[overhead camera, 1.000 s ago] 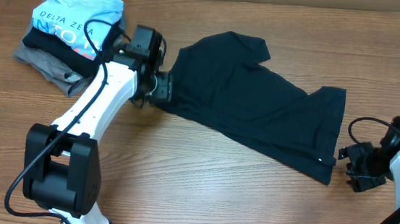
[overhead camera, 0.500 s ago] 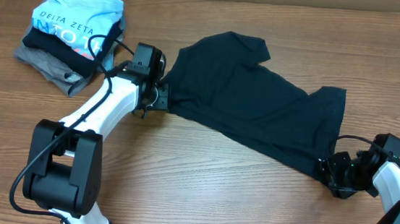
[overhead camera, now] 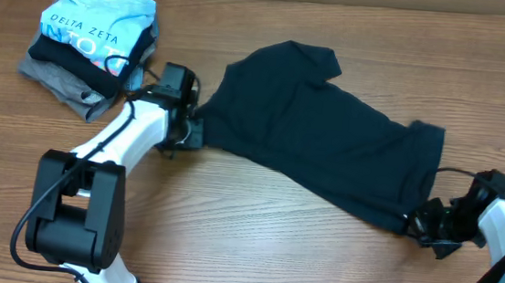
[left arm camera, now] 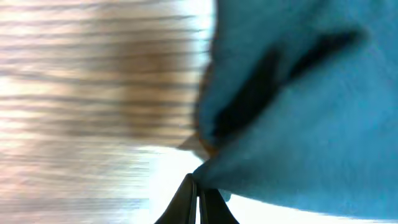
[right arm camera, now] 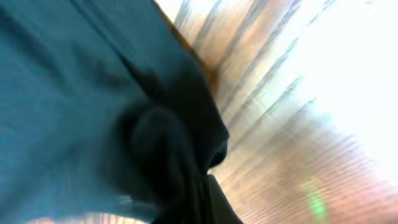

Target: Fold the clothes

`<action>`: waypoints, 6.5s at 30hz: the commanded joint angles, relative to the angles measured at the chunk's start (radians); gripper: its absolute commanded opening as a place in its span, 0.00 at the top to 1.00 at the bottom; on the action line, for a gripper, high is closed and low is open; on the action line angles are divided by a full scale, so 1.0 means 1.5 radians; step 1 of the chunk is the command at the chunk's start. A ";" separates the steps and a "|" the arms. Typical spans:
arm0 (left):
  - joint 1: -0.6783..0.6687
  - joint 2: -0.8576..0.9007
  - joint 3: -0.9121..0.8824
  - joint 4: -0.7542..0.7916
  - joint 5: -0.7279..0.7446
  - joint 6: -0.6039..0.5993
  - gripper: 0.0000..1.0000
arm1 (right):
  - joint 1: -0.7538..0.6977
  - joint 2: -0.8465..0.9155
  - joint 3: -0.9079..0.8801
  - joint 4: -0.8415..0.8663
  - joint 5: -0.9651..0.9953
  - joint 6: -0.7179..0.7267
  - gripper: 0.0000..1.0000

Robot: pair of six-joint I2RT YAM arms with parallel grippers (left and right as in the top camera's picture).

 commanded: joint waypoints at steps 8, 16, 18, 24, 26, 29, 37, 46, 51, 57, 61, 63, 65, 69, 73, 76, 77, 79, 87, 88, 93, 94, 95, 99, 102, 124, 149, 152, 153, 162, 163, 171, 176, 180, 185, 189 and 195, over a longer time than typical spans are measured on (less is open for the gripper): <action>0.044 0.001 0.070 -0.072 0.065 0.009 0.47 | -0.004 0.001 0.055 -0.046 0.035 -0.041 0.34; 0.044 0.001 0.073 -0.072 0.089 0.013 0.43 | 0.006 0.001 0.054 -0.069 -0.075 -0.106 0.41; 0.044 0.001 0.073 -0.070 0.088 0.022 0.42 | 0.012 0.001 0.054 -0.061 -0.075 -0.107 0.43; 0.043 0.001 0.072 -0.068 0.078 0.028 0.42 | 0.027 0.001 0.010 -0.007 -0.079 -0.083 0.60; 0.043 0.001 0.072 -0.070 0.076 0.029 0.42 | 0.029 0.001 -0.011 0.024 -0.088 -0.080 0.62; 0.043 0.001 0.072 -0.073 0.075 0.032 0.43 | 0.029 0.001 -0.017 0.028 -0.115 -0.072 0.86; 0.043 0.001 0.072 -0.088 0.071 0.041 0.47 | 0.029 -0.002 0.040 -0.038 -0.218 -0.072 0.96; 0.043 0.001 0.058 -0.090 0.071 0.051 0.46 | 0.003 -0.003 0.070 0.034 -0.243 0.009 0.96; 0.035 0.001 0.049 -0.090 0.079 0.051 0.45 | -0.018 -0.003 0.070 0.091 -0.235 0.077 0.96; 0.002 0.001 0.043 -0.083 0.078 0.051 0.42 | -0.018 -0.003 0.070 0.091 -0.234 0.076 0.96; -0.017 0.011 0.031 -0.075 0.072 0.051 0.46 | -0.018 -0.003 0.070 0.091 -0.234 0.075 0.96; -0.023 0.020 0.021 -0.075 0.052 0.051 0.46 | -0.018 -0.003 0.070 0.091 -0.234 0.073 0.96; -0.023 0.029 0.012 -0.072 0.029 0.051 0.47 | -0.018 -0.003 0.070 0.091 -0.233 0.070 0.96; -0.022 0.044 0.004 -0.065 0.023 0.051 0.63 | -0.018 -0.003 0.070 0.090 -0.233 0.071 0.96; -0.022 0.045 0.007 -0.064 0.037 0.051 0.95 | -0.018 -0.003 0.070 0.089 -0.218 0.069 0.96; -0.020 0.044 0.033 -0.088 0.043 0.051 0.96 | -0.018 -0.003 0.070 0.083 -0.201 0.052 0.96; -0.020 0.044 0.050 -0.105 0.050 0.051 0.96 | -0.018 -0.003 0.070 0.080 -0.195 0.045 0.96; -0.019 0.044 0.102 -0.150 0.078 0.051 0.96 | -0.018 -0.003 0.070 0.071 -0.183 0.036 0.96; -0.021 0.044 0.326 -0.215 0.125 0.063 0.96 | -0.020 -0.003 0.070 0.034 -0.084 0.039 0.96; -0.021 0.044 0.332 -0.206 0.126 0.063 0.96 | -0.020 -0.003 0.070 0.035 -0.081 0.041 0.96; -0.022 0.049 0.334 -0.168 0.126 0.050 0.96 | -0.020 -0.003 0.070 0.063 -0.084 0.049 0.96; -0.022 0.050 0.334 -0.161 0.126 0.050 0.96 | -0.020 -0.003 0.070 0.069 -0.085 0.050 0.96; -0.023 0.054 0.334 -0.153 0.126 0.050 0.96 | -0.020 -0.003 0.070 0.075 -0.087 0.052 0.96; -0.034 0.064 0.333 -0.130 0.126 0.048 0.94 | -0.020 -0.003 0.068 0.094 -0.099 0.054 0.96; -0.043 0.078 0.333 -0.122 0.125 0.048 0.92 | -0.020 -0.003 0.068 0.113 -0.099 0.054 0.96; -0.084 0.141 0.308 -0.162 0.107 0.113 0.73 | -0.020 -0.003 0.068 0.085 -0.098 0.018 0.27; -0.140 0.141 0.179 -0.015 0.074 0.110 0.76 | -0.020 -0.003 0.068 0.081 -0.096 0.015 0.28; -0.140 0.141 0.179 -0.011 0.075 0.107 0.96 | -0.020 -0.003 0.068 0.082 -0.096 0.015 0.28; -0.140 0.141 0.180 -0.013 0.079 0.105 0.96 | -0.020 -0.003 0.068 0.081 -0.096 0.015 0.27; -0.137 0.141 0.318 -0.082 0.131 0.082 0.96 | -0.020 -0.003 0.068 0.083 -0.096 0.015 0.27; -0.137 0.141 0.335 -0.083 0.131 0.078 0.96 | -0.020 -0.003 0.068 0.083 -0.096 0.015 0.27; -0.149 0.142 0.363 -0.019 0.118 0.078 0.62 | -0.020 -0.003 0.068 0.084 -0.096 0.015 0.27; -0.148 0.142 0.363 -0.067 0.034 0.078 0.46 | -0.020 -0.003 0.068 0.082 -0.095 0.014 0.27; -0.134 0.142 0.357 -0.147 -0.056 0.081 0.47 | -0.020 -0.003 0.068 0.069 -0.068 0.013 0.27; -0.111 0.142 0.285 -0.141 -0.086 0.080 0.46 | -0.020 -0.003 0.068 0.037 -0.021 0.012 0.26; -0.092 0.142 0.204 -0.080 -0.080 0.067 0.45 | -0.019 -0.003 0.068 0.006 -0.018 -0.006 0.26; -0.048 0.142 0.167 -0.071 -0.080 0.060 0.96 | -0.018 -0.003 0.049 -0.011 -0.019 -0.018 0.31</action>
